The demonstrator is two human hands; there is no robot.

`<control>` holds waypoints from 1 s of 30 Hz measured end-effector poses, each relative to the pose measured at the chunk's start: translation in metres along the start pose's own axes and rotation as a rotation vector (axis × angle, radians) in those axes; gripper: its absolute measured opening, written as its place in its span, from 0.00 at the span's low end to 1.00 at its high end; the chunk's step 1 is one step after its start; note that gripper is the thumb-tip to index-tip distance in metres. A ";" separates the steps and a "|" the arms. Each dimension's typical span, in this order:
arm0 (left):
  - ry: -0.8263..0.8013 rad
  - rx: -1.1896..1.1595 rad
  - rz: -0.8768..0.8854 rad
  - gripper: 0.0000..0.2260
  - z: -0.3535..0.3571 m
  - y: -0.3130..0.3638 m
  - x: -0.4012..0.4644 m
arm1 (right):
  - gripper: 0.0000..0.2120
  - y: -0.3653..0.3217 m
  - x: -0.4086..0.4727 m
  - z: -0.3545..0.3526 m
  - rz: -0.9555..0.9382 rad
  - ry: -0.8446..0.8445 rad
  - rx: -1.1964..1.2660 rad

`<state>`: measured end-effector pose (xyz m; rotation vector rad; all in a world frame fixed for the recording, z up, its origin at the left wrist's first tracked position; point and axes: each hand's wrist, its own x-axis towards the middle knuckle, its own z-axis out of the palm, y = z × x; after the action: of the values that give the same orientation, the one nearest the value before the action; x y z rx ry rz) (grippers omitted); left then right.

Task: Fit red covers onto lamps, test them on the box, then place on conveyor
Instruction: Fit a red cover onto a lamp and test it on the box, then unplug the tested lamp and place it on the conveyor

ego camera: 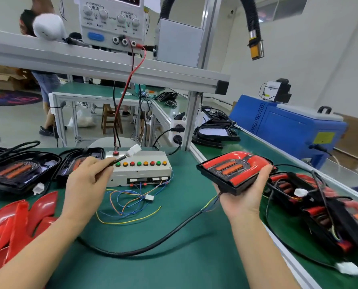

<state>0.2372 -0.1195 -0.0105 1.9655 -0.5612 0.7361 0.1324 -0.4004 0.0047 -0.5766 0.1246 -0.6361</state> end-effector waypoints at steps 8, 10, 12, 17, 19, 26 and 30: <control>-0.041 -0.272 0.048 0.16 0.003 0.019 -0.014 | 0.34 -0.014 0.038 -0.009 0.038 0.190 -0.047; -0.035 -0.282 0.041 0.15 0.003 0.019 -0.016 | 0.36 -0.017 0.042 -0.011 0.022 0.177 -0.041; -0.041 -0.291 0.028 0.16 0.003 0.019 -0.017 | 0.37 -0.021 0.045 -0.010 0.004 0.136 -0.008; -0.084 -0.330 -0.089 0.18 0.010 0.020 -0.019 | 0.41 -0.029 0.051 0.000 -0.021 0.030 0.048; -0.090 -0.344 -0.136 0.16 0.013 0.021 -0.018 | 0.40 -0.030 0.054 0.000 0.018 0.032 0.022; -0.072 -0.586 -0.353 0.13 0.018 0.021 -0.011 | 0.23 -0.013 0.067 -0.033 0.363 0.174 -0.316; -0.107 -0.567 -0.314 0.16 0.021 0.024 -0.014 | 0.22 0.000 0.074 -0.055 0.433 0.270 -0.540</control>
<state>0.2177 -0.1485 -0.0134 1.5140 -0.4473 0.2373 0.1763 -0.4701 -0.0369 -0.9471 0.6709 -0.2467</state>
